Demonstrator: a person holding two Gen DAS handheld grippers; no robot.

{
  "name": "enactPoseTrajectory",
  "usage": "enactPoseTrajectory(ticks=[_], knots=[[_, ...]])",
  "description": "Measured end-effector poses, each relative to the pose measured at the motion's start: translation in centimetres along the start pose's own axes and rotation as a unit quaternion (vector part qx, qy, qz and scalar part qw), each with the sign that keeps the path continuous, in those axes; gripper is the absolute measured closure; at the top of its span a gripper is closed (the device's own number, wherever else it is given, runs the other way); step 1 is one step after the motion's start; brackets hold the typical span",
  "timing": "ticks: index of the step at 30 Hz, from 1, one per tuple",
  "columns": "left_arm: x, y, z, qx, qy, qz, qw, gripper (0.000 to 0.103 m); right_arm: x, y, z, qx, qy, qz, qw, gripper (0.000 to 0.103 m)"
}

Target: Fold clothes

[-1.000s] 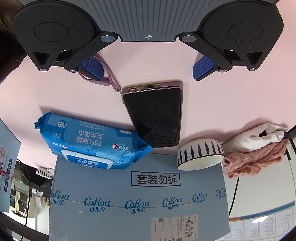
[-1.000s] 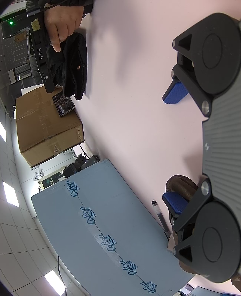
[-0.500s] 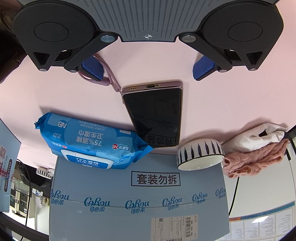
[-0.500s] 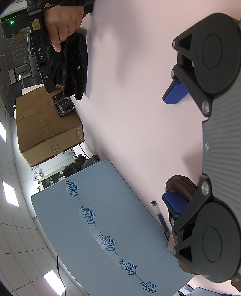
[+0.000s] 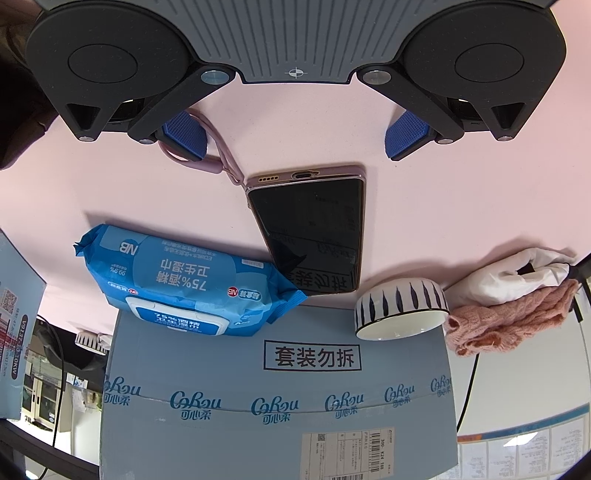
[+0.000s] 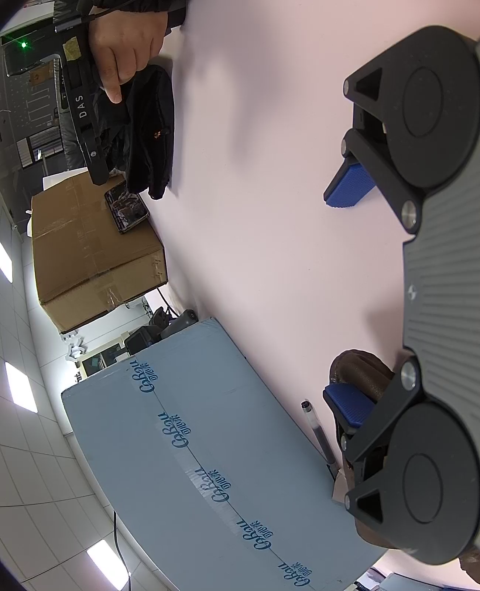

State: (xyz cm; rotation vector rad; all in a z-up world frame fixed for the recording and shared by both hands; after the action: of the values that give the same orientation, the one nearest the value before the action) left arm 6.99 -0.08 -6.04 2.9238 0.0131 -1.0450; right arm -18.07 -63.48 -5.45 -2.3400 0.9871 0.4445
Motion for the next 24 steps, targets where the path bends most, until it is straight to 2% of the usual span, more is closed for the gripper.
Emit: enactPoseTrajectory(ticks=[6,8,13,17,19,21,22,24], knots=[[-1.8,0.7,1.1,0.018,0.004,0.018,0.9997,0.0,0.0,0.1,-0.1,0.001,0.0,-0.001,1.0,0.0],[-2.2,1.0,1.3,0.028,0.007,0.008,0.9996,0.0,0.0,0.1,-0.1,0.002,0.0,-0.001,1.0,0.0],[-3.6,2.4,1.5,0.096,0.033,-0.056,0.9932,0.0,0.0,0.0,-0.1,0.002,0.0,-0.001,1.0,0.0],[-4.9,3.8,1.6,0.112,0.043,-0.063,0.9907,0.0,0.0,0.0,-0.1,0.003,0.001,-0.002,1.0,0.0],[-5.7,4.5,1.8,0.103,0.037,-0.031,0.9936,0.0,0.1,0.0,-0.1,0.003,0.001,-0.002,1.0,0.0],[-6.6,5.4,2.3,0.078,0.01,0.044,0.9959,0.0,0.1,0.0,-0.1,0.003,0.001,-0.002,1.0,0.0],[-7.2,5.9,2.8,0.061,-0.01,0.093,0.9937,0.0,0.1,0.0,-0.1,0.003,0.001,-0.002,1.0,0.0],[-8.6,6.6,3.7,0.036,-0.048,0.177,0.9823,0.0,0.0,0.1,-0.1,0.006,0.002,-0.005,1.0,0.0]])
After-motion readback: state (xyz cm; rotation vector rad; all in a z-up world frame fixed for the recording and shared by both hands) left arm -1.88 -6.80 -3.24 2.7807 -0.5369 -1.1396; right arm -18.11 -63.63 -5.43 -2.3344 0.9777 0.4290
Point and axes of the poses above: each gripper's, at about its wrist camera, not at the fingertips, and x roughly the way its jaws point, y to its right, z to its underside, the point moved 10 cm from there along x, roughly the way its jaws point, and after that the axes turned 3 degrees about -x, right-handed, at the moved point
